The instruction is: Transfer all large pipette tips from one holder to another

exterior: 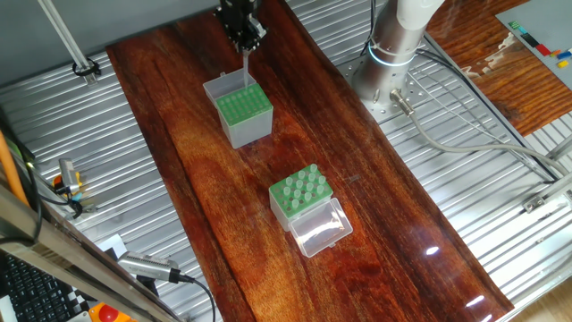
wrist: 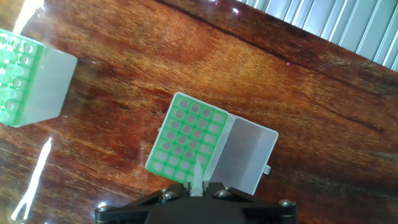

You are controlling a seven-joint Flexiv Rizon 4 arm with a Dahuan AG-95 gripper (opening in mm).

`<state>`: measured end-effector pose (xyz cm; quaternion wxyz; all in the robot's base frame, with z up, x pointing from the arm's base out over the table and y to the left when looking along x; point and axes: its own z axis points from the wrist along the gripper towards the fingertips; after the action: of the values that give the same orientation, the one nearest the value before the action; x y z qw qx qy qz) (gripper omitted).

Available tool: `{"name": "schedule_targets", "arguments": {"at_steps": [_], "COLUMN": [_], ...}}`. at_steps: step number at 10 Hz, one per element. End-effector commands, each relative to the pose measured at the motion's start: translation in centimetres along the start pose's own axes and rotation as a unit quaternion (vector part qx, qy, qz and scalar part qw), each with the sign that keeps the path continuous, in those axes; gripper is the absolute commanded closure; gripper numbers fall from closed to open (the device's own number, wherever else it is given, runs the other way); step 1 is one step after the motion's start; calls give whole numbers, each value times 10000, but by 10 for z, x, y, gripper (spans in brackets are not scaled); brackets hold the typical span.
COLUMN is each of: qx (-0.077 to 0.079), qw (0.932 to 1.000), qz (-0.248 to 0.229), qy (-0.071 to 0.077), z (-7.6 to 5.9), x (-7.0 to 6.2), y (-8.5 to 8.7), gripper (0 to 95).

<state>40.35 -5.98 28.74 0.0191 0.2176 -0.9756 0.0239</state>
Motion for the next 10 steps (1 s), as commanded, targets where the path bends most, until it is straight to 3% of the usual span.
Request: {"name": "schedule_targets", "arguments": {"at_steps": [1,10], "qx": [-10,16], "qw": [10000,9999], "qz": [21,99], "qy": [-12,-64], "z": [0,6], "x": [-2,-5], "y": [0,3], "gripper": [950,950]}}
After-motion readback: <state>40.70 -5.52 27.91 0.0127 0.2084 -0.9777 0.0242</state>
